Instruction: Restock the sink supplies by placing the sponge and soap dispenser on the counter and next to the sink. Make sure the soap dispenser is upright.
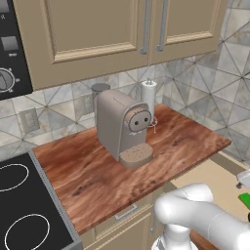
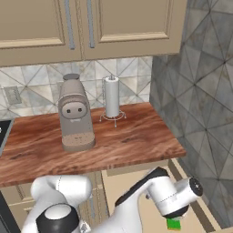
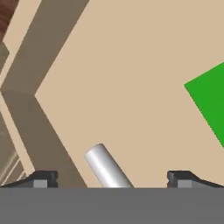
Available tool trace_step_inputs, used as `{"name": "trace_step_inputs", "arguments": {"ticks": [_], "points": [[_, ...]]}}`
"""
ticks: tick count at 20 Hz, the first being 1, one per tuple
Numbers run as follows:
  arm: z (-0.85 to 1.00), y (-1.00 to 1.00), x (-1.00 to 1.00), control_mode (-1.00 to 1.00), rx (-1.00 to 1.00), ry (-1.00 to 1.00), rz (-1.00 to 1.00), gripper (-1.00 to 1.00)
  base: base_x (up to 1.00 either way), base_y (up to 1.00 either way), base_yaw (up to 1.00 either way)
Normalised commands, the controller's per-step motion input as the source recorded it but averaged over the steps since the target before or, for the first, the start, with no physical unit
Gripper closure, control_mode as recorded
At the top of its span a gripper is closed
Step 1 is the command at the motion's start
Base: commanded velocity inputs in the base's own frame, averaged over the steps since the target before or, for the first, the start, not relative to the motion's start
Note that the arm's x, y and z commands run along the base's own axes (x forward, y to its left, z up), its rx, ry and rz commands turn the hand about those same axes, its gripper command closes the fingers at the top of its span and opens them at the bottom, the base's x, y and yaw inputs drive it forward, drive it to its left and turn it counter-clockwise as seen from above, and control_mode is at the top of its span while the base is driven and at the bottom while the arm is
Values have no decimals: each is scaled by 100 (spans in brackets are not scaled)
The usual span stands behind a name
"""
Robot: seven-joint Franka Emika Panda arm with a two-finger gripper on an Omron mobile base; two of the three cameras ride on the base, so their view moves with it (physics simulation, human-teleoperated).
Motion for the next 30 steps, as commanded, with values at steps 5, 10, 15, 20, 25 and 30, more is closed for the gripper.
{"name": "trace_step_inputs", "arguments": {"ticks": [5, 10, 15, 20, 25, 30], "points": [[-33, -57, 24, -100, -16, 16, 11, -100, 0, 0, 0], [-38, -58, 22, -100, -1, 26, 17, -100, 0, 0, 0], [-2, -56, 0, -100, 0, 22, 17, -100, 0, 0, 0], [-32, -22, 3, -100, 0, 14, 15, -100, 0, 0, 0], [-25, 0, 4, -100, 0, 0, 0, -100, 0, 0, 0], [-40, 0, -1, -100, 0, -1, 5, -100, 0, 0, 0]]}}
